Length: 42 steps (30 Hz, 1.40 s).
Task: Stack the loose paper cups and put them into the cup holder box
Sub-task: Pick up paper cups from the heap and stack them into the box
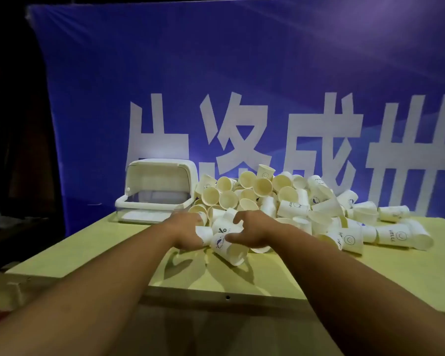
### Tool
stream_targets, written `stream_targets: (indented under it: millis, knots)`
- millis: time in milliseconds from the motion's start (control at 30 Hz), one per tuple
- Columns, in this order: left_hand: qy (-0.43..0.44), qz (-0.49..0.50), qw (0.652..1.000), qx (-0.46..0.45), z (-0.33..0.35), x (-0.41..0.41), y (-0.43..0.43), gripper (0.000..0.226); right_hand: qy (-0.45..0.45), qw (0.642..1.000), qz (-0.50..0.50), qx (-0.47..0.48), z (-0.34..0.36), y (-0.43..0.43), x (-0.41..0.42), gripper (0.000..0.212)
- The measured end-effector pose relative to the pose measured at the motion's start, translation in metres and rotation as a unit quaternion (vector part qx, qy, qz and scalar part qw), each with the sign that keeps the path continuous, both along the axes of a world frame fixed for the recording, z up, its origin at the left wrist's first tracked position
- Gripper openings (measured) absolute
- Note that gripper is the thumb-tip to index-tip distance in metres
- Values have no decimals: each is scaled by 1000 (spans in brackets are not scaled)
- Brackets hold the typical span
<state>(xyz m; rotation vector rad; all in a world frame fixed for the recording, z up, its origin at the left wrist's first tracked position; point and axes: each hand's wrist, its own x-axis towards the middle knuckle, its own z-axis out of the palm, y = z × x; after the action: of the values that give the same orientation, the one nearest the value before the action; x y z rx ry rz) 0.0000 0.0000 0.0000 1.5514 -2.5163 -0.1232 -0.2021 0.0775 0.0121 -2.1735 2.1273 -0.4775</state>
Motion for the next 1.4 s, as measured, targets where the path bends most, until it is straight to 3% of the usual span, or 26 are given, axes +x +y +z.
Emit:
stream_targets:
  millis: [167, 400, 600, 800, 1000, 1233, 1400]
  knots:
    - [3, 35, 999, 5, -21, 2, -19, 80, 15, 999, -24, 33, -20, -14, 6, 79]
    - [53, 38, 998, -17, -39, 9, -37, 57, 29, 999, -10, 38, -28, -27, 9, 73]
    - [160, 10, 985, -57, -27, 34, -43, 62, -119, 992, 22, -33, -15, -45, 16, 60]
    - [303, 48, 944, -122, -20, 59, -60, 57, -276, 953, -11, -122, -7, -73, 33, 53]
    - [430, 89, 886, -147, -24, 70, -98, 64, -369, 907, -34, -198, -10, -118, 58, 55]
    - [501, 102, 835, -204, -15, 61, -151, 62, -349, 896, -71, -265, 2, -175, 78, 60]
    - [501, 121, 834, -199, -6, 53, -187, 63, -332, 899, -83, -274, 18, -209, 86, 65]
